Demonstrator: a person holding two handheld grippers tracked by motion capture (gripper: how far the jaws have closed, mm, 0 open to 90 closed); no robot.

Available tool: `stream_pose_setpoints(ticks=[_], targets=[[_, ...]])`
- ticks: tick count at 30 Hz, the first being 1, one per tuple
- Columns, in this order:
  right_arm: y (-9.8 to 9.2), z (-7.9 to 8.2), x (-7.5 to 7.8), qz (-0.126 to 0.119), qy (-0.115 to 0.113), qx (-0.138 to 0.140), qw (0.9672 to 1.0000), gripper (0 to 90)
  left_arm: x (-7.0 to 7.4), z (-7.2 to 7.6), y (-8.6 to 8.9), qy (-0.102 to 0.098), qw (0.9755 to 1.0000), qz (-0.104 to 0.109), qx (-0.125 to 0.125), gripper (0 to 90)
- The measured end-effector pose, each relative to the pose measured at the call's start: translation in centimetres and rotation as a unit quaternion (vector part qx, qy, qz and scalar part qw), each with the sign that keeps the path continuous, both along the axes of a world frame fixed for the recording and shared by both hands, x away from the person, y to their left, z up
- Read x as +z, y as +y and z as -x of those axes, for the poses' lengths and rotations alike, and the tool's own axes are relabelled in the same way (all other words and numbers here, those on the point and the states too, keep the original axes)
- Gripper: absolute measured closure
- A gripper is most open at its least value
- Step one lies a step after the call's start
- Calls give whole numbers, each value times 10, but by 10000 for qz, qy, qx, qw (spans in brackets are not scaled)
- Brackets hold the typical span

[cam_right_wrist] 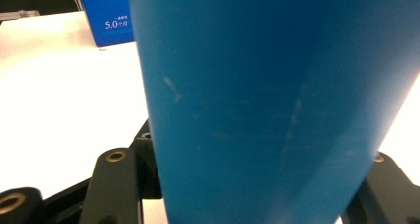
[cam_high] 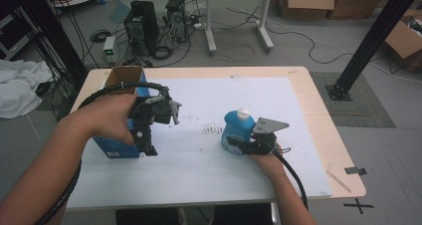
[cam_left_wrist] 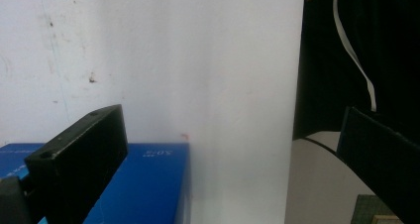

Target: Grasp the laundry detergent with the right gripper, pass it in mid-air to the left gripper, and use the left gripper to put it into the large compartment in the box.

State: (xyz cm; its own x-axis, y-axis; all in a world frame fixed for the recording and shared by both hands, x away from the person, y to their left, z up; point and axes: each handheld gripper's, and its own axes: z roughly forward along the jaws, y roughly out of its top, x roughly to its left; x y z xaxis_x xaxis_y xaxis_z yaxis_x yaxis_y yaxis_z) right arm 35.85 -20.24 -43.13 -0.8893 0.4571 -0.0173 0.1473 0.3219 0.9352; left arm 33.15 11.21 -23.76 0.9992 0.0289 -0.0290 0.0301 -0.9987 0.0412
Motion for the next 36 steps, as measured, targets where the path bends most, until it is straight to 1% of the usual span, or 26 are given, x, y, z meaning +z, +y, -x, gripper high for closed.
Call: stream_pose_setpoints(ticks=[4, 9, 12, 13, 16, 17, 19, 20, 23, 27, 28, 31, 33, 36], targets=[[0, 0, 0, -15, -19, -11, 10000, 426, 0, 0, 0, -4, 10000, -1, 2, 1], [-1, 1, -1, -111, 2, -51, 9999, 455, -2, 0, -2, 14, 10000, -4, 8, 1], [-1, 2, -1, -111, -3, -56, 9999, 466, -1, 0, -3, 20, 10000, -13, -19, 0], [-1, 2, -1, -106, 3, -50, 9999, 468, -1, 1, -4, 8, 10000, 24, -21, 1], [-2, 3, 3, -207, 27, -8, 9998, 472, 1, 1, -6, 9, 10000, -17, -63, 0], [-3, 4, 7, -239, -13, 13, 9997, 472, 1, 1, -6, 5, 10000, -24, -71, 1], [-3, 6, 14, -218, -61, 88, 9997, 474, 2, 1, -8, -5, 10000, -38, -69, 1], [-3, 7, 20, -204, -91, 156, 9996, 475, 2, 1, -8, -11, 10000, -31, -71, 0], [-2, 11, 32, -98, -83, 348, 9993, 477, 4, 1, -10, -28, 9999, -30, -103, 1], [5, 18, 49, 82, -30, 721, 9974, 476, 7, 2, -14, -57, 9999, -4, -121, 1], [7, 20, 52, 95, -41, 787, 9968, 476, 8, 2, -15, -51, 9999, -7, -135, 0], [13, 26, 59, 140, -57, 971, 9952, 476, 8, 3, -18, -58, 9999, -13, -154, 1], [19, 30, 62, 174, -49, 1129, 9934, 476, 8, 4, -21, -53, 9998, -31, -179, 1], [32, 36, 63, 245, -41, 1395, 9899, 476, 8, 5, -24, -40, 9997, -46, -215, 1]])
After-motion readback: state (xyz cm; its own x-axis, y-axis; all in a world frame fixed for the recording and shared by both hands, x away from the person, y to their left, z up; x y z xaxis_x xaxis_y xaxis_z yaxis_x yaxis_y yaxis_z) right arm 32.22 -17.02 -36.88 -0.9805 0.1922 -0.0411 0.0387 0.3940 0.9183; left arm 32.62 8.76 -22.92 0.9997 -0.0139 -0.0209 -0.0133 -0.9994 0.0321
